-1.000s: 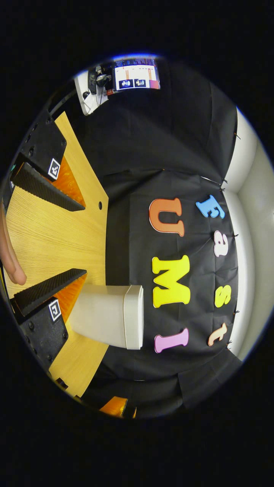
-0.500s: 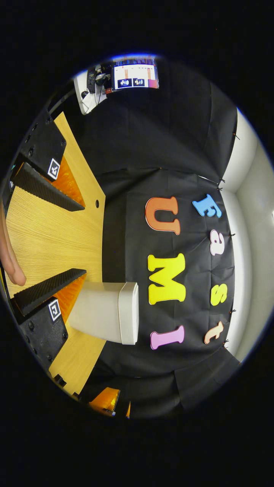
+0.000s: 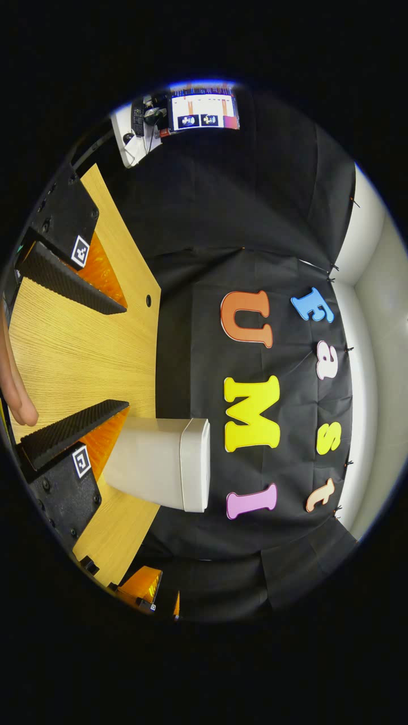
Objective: Press the lid of the desktop garbage bin to open it, pick up the crumpled paper on the desktop and throw it into the bin, then pick up the pop can on the desktop and drop it into the bin, and finally close the garbage bin lid.
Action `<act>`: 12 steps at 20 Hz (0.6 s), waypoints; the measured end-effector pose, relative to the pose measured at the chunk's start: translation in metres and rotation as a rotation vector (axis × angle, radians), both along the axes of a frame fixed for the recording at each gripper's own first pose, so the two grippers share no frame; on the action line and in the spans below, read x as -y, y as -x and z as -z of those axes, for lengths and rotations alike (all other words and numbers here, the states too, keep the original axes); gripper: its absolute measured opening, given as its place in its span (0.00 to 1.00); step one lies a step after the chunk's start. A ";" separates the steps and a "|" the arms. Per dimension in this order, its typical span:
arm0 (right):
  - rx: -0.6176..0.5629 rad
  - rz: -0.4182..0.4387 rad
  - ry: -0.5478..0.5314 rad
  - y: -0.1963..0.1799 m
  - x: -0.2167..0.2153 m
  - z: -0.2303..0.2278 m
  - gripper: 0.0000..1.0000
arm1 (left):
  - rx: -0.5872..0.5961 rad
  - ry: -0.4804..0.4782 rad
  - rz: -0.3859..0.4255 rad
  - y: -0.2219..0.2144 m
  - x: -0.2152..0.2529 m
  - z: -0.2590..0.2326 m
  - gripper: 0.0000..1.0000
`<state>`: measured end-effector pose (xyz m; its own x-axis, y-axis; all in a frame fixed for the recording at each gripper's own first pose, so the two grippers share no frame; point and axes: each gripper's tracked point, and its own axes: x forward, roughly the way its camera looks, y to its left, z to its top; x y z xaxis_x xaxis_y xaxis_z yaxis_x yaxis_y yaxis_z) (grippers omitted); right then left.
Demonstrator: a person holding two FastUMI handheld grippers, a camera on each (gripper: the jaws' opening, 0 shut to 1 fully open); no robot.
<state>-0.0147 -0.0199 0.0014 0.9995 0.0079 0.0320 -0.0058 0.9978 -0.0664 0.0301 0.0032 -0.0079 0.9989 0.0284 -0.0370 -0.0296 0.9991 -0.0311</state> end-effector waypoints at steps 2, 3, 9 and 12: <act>-0.003 0.002 -0.002 0.000 0.002 0.002 0.95 | -0.001 0.003 -0.001 0.000 0.000 0.000 0.98; -0.004 0.004 -0.002 0.000 0.003 0.003 0.95 | 0.000 0.003 -0.002 0.000 0.000 0.000 0.98; -0.021 0.002 -0.006 -0.002 0.002 0.010 0.95 | 0.004 -0.003 0.003 -0.005 0.002 0.005 0.98; -0.025 0.001 -0.005 -0.002 0.003 0.012 0.95 | 0.001 -0.006 0.004 -0.006 0.003 0.006 0.98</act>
